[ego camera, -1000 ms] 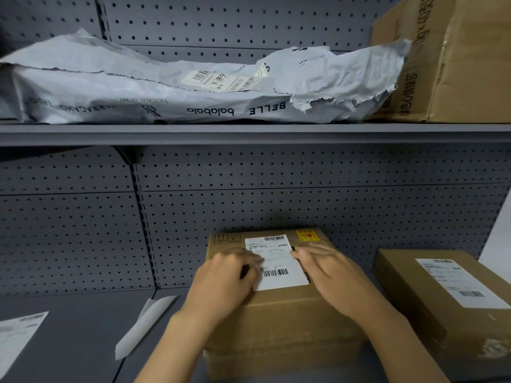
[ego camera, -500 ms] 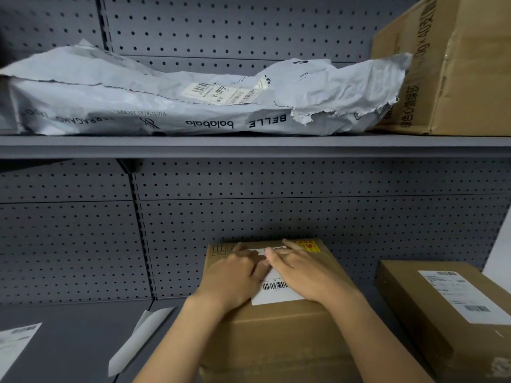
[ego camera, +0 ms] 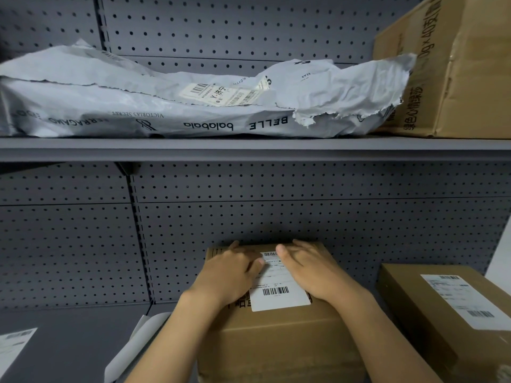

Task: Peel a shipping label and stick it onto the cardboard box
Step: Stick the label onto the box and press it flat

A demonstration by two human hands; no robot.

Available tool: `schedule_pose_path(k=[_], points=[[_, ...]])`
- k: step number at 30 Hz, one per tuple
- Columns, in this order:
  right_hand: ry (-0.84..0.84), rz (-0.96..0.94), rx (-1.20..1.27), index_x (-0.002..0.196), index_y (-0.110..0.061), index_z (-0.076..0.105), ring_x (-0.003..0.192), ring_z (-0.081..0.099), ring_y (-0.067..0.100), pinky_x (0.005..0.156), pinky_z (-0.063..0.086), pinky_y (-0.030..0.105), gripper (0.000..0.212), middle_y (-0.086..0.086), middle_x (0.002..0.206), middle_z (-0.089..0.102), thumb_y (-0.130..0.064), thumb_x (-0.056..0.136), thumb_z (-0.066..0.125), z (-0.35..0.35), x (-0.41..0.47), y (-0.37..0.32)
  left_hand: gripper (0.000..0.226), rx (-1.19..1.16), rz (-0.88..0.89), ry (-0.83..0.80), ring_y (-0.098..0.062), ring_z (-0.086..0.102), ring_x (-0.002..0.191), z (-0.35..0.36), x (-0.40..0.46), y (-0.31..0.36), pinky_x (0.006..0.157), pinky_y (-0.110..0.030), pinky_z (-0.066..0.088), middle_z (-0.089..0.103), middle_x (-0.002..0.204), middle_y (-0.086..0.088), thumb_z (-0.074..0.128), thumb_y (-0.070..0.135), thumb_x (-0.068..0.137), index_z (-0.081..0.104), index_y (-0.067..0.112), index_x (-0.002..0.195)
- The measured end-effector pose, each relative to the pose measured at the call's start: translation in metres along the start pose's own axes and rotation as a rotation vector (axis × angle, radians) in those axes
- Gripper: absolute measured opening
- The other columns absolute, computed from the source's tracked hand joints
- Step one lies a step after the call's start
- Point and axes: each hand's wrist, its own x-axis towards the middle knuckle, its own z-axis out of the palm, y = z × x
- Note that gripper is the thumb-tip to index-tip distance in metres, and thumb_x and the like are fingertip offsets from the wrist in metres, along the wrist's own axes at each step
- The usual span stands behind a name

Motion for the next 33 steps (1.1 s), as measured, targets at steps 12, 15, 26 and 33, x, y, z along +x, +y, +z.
schedule_pose_path(k=[12,15,26,33], points=[[-0.033,-0.010,0.026,0.146,-0.038,0.048,0.151,0.017,0.005,0.114,0.016,0.043,0.062,-0.017,0.157,0.040,-0.056,0.103,0.007,0.004,0.004,-0.010,0.054,-0.013,0.015,-0.016,-0.020,0.012,0.158,0.005,0.007,-0.007,0.122,-0.043,0.020,0.044,0.160,0.006,0.027,0.051,0.107,0.049,0.029,0.150],[-0.008,-0.003,-0.013,0.143,-0.037,0.052,0.151,0.018,0.005,0.116,0.017,0.046,0.069,-0.017,0.154,0.044,-0.060,0.100,0.003,0.010,0.010,0.004,0.054,-0.010,0.016,-0.004,-0.019,0.012,0.158,0.007,0.007,-0.011,0.121,-0.044,0.021,0.047,0.159,0.005,0.027,0.052,0.106,0.052,0.029,0.148],[0.018,0.016,-0.021,0.142,-0.033,0.054,0.149,0.024,0.009,0.115,0.020,0.043,0.070,-0.014,0.152,0.049,-0.060,0.100,0.004,0.010,0.007,0.006,0.050,-0.055,-0.028,0.028,-0.020,0.043,0.143,0.004,-0.009,-0.016,0.110,-0.041,0.042,0.049,0.155,0.005,0.032,0.054,0.105,0.054,0.033,0.145],[0.004,-0.022,0.030,0.135,-0.027,0.059,0.146,0.031,0.009,0.095,0.020,0.025,0.063,-0.012,0.147,0.053,-0.053,0.104,0.011,0.001,0.000,-0.018,0.043,-0.106,-0.059,0.142,-0.023,0.060,0.123,-0.005,-0.028,-0.026,0.098,-0.039,0.050,0.063,0.139,0.009,0.036,0.054,0.103,0.058,0.043,0.138]])
